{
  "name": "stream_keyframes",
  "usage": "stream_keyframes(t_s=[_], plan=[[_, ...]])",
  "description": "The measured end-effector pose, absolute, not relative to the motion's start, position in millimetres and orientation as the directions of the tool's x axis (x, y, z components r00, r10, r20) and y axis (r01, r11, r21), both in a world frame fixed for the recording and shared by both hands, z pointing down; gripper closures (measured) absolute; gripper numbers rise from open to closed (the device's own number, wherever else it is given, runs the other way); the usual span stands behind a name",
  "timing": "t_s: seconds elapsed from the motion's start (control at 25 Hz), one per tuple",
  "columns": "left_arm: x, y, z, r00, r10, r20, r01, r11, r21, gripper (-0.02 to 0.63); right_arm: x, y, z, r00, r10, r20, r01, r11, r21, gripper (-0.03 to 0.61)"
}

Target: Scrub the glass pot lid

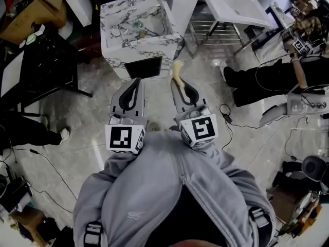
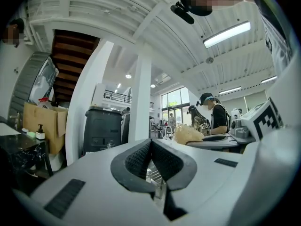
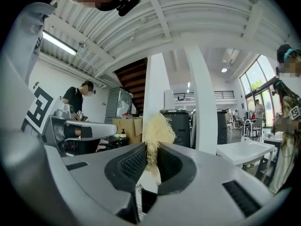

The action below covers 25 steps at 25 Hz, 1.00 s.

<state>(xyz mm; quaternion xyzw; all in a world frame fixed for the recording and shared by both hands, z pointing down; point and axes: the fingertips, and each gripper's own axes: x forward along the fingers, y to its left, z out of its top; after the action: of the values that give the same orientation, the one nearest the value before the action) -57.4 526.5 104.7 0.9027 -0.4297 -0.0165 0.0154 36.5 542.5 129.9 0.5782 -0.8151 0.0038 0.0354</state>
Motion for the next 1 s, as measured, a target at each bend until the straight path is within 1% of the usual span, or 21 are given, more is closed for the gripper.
stream_keyframes(t_s=[0.28, 0.64, 0.8, 1.0], plan=[[-75, 503, 112, 0.627, -0.779, -0.024, -0.775, -0.626, 0.082, 0.597, 20, 520, 131, -0.338, -0.938, 0.083, -0.937, 0.343, 0.067, 0.526], [-87, 477, 113, 0.599, -0.799, -0.060, -0.797, -0.602, 0.057, 0.597, 8, 485, 128, -0.380, -0.925, 0.022, -0.921, 0.380, 0.088, 0.526], [-86, 445, 113, 0.592, -0.804, -0.058, -0.803, -0.594, 0.044, 0.597, 7, 450, 127, -0.397, -0.918, 0.006, -0.914, 0.396, 0.087, 0.526], [-82, 392, 115, 0.592, -0.804, -0.044, -0.803, -0.594, 0.056, 0.597, 4, 388, 132, -0.430, -0.902, 0.030, -0.899, 0.431, 0.070, 0.526]])
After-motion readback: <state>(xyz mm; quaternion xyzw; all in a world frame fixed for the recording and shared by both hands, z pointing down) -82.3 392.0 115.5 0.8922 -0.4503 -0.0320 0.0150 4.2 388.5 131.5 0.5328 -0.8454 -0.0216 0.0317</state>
